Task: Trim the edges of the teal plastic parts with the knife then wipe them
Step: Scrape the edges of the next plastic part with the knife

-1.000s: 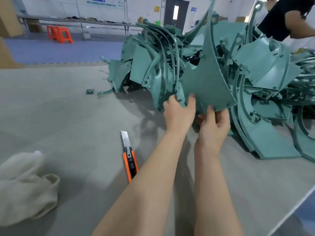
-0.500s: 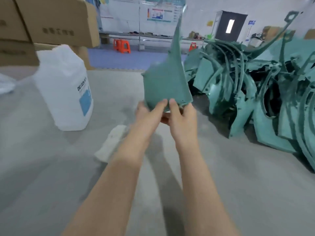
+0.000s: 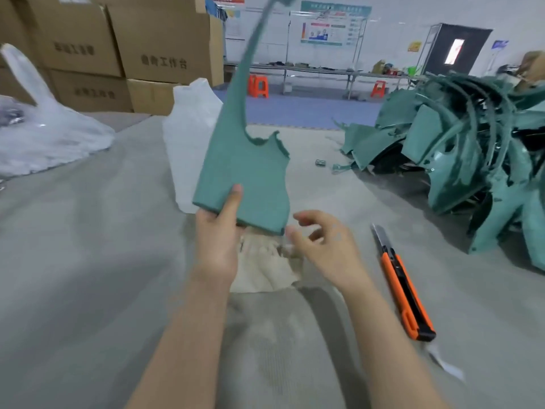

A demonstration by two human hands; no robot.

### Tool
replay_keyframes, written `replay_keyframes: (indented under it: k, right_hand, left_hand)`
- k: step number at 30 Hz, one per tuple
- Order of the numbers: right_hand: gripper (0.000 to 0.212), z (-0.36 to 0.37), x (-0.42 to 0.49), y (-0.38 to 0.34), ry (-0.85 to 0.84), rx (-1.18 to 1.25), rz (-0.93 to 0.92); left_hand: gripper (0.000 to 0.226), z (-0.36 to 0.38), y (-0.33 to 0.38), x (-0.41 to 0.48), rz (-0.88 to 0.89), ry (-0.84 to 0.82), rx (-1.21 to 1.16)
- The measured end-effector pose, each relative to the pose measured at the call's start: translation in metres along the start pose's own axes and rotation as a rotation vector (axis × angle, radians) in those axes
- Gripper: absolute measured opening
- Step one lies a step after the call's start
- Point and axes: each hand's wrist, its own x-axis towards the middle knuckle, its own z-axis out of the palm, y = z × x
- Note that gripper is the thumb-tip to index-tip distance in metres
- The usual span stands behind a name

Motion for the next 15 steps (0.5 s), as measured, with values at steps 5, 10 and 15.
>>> replay_keyframes:
  k: [5,10,15]
  right_hand:
    - [0.059,0.030,-0.009,-0.002,-0.367,-0.375,0.009]
    - [0.019,0.031,0.025,-0.014,0.058,0.074,0.172]
    - [0.055,0.001,0.031,-0.007,-0.150,-0.013,0.148]
  left_hand:
    - [0.040,-0.015,0.017,0.012,-0.068,-0.042,-0.279]
    - [0.027,-0.019,0.008,0.005,-0.315,-0.306,-0.150]
    - [0.034,-0.023,-0.003,0.008,-0.515,-0.438,-0.082]
